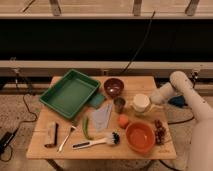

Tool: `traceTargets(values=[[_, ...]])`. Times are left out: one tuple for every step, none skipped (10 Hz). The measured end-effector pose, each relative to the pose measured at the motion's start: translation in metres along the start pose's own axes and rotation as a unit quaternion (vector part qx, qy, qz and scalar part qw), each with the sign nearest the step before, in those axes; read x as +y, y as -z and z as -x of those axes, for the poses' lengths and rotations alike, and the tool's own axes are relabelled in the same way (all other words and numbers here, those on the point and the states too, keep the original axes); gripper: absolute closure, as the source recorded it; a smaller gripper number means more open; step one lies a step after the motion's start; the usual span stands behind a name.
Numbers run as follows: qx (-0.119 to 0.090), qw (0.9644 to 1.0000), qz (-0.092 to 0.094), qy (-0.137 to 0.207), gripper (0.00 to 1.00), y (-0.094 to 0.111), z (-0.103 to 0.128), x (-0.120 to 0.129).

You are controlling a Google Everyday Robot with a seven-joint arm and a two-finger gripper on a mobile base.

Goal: Stack cups into tray

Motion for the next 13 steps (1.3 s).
traceTargets(values=[[0.004, 1.0, -0.003, 0.006, 0.87, 0.004, 0.004, -0.005], [0.008, 0.9999, -0.005, 0.013, 0.87, 0.007, 0.009, -0.01], [0.012, 0.9997, -0.007, 0.019, 0.87, 0.01, 0.015, -0.015], [0.016, 0.9995, -0.009, 0.027, 0.87, 0.013, 0.022, -0.021], [0.022, 0.999, -0.013, 0.037, 0.87, 0.021, 0.032, -0.027], [0.027, 0.9985, -0.015, 0.044, 0.87, 0.026, 0.039, -0.031], [0.03, 0.9981, -0.018, 0.051, 0.87, 0.031, 0.047, -0.034], [0.034, 0.9975, -0.02, 0.058, 0.87, 0.034, 0.055, -0.038], [0.037, 0.997, -0.021, 0.065, 0.87, 0.038, 0.063, -0.041], [0.038, 0.9966, -0.021, 0.07, 0.87, 0.041, 0.071, -0.043], [0.041, 0.9959, -0.02, 0.078, 0.87, 0.043, 0.081, -0.045], [0.043, 0.9954, -0.017, 0.084, 0.87, 0.042, 0.089, -0.046], [0.045, 0.9948, -0.013, 0.09, 0.87, 0.039, 0.1, -0.048]])
